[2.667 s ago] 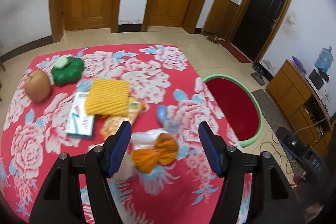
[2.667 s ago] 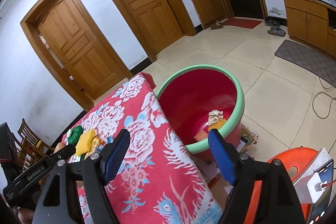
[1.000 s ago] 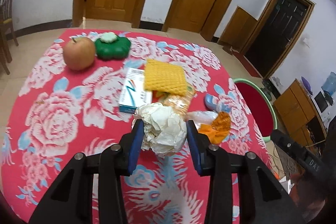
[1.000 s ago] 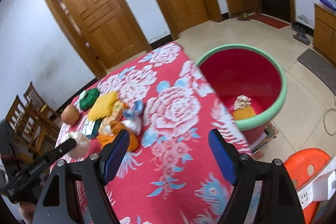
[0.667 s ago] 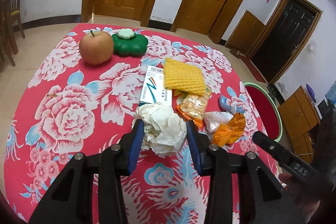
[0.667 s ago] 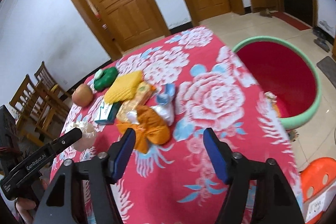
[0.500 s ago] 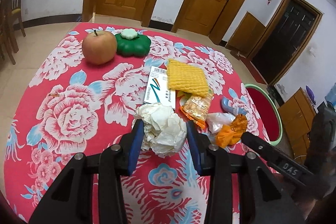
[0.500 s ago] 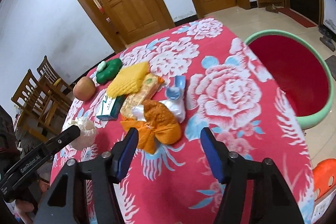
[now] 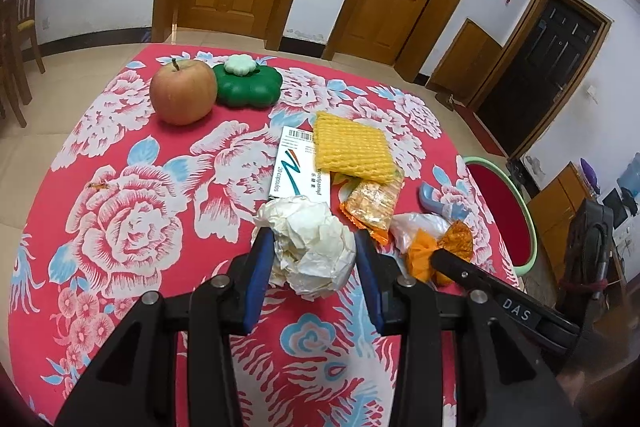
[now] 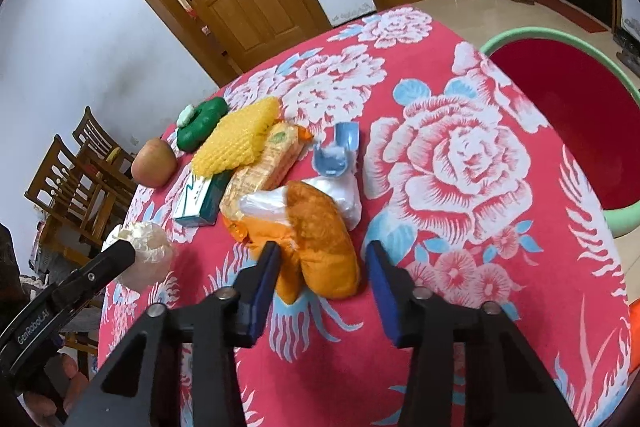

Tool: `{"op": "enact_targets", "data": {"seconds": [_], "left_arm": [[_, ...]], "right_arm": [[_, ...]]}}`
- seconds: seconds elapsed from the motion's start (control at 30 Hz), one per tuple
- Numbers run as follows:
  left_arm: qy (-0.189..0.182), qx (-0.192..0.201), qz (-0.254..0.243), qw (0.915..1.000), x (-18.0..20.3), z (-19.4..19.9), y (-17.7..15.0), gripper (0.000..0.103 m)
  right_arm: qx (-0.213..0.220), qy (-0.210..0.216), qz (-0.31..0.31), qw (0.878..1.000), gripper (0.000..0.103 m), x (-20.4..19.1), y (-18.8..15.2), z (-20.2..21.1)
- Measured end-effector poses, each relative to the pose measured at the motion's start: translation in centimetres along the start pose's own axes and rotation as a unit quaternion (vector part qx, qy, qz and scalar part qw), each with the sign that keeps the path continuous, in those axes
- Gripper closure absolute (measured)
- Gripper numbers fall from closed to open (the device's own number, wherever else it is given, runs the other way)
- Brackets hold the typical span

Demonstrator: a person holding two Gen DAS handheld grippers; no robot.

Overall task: Collect trash
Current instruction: 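Grasp the orange mesh bag with the right tool while the left tool holds the tissue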

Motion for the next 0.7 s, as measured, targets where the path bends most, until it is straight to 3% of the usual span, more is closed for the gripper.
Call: {"op": "enact_targets", "data": {"seconds": [0.27,0.7], "left_arm": [[-0.017,-0.004,-0.022,0.9996,0.6,-0.5,0.7,0.062],[-0.093,-0.003,-0.054,0.9942,2.4,0.7,2.2,0.062]], "right_arm": [[0.016,-0.010,0.008,1.000,0.082,-0.4,-0.3,1.4],[0.102,-0.096,0.000,0.990,0.083,-0.4,0.3,8.7]]}}
Point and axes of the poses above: each gripper's, at about its wrist camera, not at the fingertips, and z roughly against the way its jaws point, x to its right, y to its top, the point moved 5 cm from there along -z, roughly the way its jaws point, and after that the axes turned 2 degrees about -y, right-handed, at the moved point
